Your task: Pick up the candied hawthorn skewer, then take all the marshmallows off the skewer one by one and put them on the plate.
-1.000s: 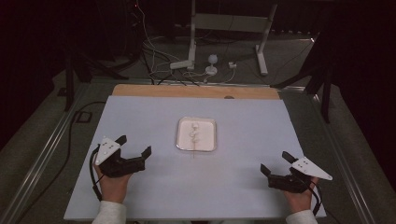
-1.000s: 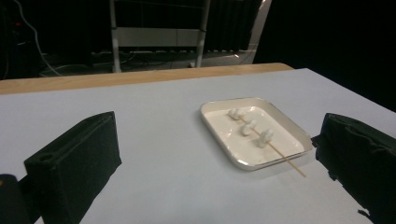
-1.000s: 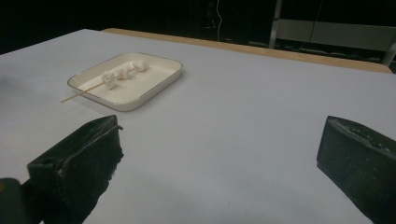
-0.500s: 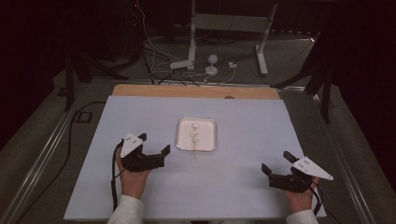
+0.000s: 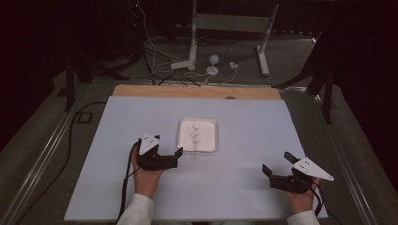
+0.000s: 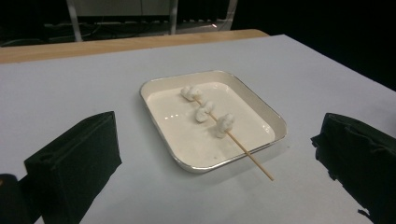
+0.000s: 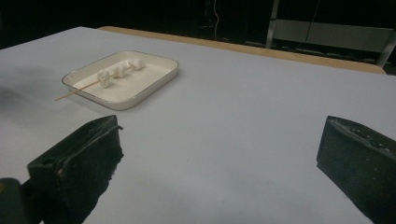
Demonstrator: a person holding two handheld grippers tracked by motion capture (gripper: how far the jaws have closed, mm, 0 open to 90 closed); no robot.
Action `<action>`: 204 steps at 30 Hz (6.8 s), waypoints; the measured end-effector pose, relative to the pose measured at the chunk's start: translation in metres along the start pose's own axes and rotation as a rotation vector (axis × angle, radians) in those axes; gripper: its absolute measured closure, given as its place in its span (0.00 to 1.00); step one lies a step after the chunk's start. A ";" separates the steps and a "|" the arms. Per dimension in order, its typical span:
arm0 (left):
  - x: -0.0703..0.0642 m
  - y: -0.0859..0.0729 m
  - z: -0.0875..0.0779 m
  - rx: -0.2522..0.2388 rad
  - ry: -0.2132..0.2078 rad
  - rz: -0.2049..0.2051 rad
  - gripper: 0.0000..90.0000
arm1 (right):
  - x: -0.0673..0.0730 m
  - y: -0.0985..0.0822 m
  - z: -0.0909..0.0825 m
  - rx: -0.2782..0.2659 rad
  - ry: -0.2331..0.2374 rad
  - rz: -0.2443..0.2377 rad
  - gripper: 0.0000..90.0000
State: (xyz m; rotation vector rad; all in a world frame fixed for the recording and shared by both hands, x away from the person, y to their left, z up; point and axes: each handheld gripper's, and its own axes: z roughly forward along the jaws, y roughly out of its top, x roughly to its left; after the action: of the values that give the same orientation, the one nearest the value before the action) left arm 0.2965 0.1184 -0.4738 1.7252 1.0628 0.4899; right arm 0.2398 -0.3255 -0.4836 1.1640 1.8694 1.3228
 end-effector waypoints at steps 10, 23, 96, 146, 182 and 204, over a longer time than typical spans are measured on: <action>-0.017 -0.005 0.029 0.081 -0.034 0.019 0.01 | 0.000 0.000 0.001 0.002 0.004 -0.006 0.00; -0.036 -0.011 0.054 0.181 -0.034 0.040 0.02 | 0.000 0.000 0.001 0.004 0.005 -0.011 0.00; -0.010 -0.009 0.041 0.292 -0.057 -0.103 1.00 | 0.000 -0.001 0.002 0.019 0.014 -0.008 0.00; 0.014 -0.005 -0.031 0.071 -0.135 0.033 1.00 | 0.042 0.117 0.095 0.061 0.297 0.126 0.00; 0.002 -0.004 -0.032 0.021 -0.202 0.083 1.00 | 0.092 0.131 0.189 0.287 0.523 0.339 0.63; 0.002 -0.005 -0.035 0.000 -0.223 0.127 1.00 | 0.088 0.145 0.176 0.224 0.514 0.363 0.85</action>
State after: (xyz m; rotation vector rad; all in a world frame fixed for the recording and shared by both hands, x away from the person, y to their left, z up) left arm 0.2698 0.1394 -0.4641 1.8080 0.7983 0.3658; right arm 0.3919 -0.1498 -0.4072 1.4284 2.2892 1.7786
